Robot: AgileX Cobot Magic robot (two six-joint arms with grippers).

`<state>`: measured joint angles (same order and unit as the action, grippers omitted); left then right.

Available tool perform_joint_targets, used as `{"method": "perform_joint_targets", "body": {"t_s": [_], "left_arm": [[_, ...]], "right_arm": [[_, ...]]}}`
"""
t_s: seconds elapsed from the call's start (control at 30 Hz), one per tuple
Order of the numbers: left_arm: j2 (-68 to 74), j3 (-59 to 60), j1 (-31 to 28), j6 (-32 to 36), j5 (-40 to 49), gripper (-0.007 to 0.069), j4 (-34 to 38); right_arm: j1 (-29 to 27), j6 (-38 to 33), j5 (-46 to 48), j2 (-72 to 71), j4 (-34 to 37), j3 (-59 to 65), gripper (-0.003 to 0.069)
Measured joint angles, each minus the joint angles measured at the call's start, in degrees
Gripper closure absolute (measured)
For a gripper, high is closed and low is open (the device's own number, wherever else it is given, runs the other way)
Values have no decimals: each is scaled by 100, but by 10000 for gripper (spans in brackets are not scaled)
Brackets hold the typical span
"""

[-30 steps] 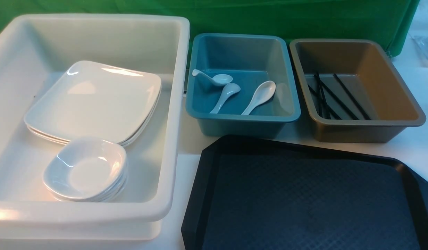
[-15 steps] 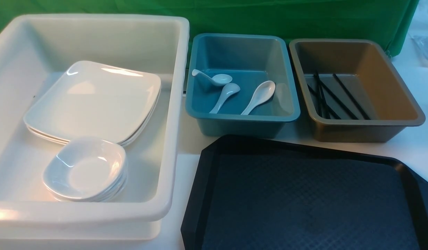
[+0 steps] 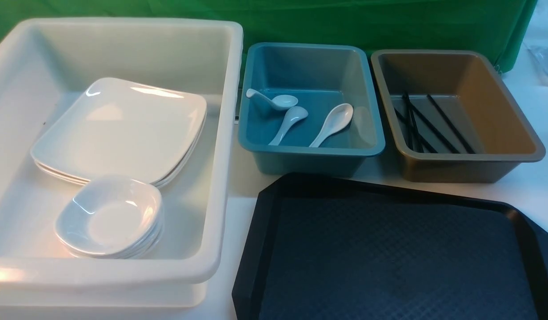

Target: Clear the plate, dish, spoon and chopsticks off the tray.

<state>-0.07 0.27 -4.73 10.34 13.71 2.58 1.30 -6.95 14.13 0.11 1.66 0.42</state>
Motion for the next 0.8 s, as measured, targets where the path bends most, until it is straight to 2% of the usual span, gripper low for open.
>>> {"method": "perform_joint_targets", "body": {"t_s": [0.8], "left_arm": [[0,0,0,0,0,608,0]], "right_arm": [[0,0,47,0,0,0,420]]}}
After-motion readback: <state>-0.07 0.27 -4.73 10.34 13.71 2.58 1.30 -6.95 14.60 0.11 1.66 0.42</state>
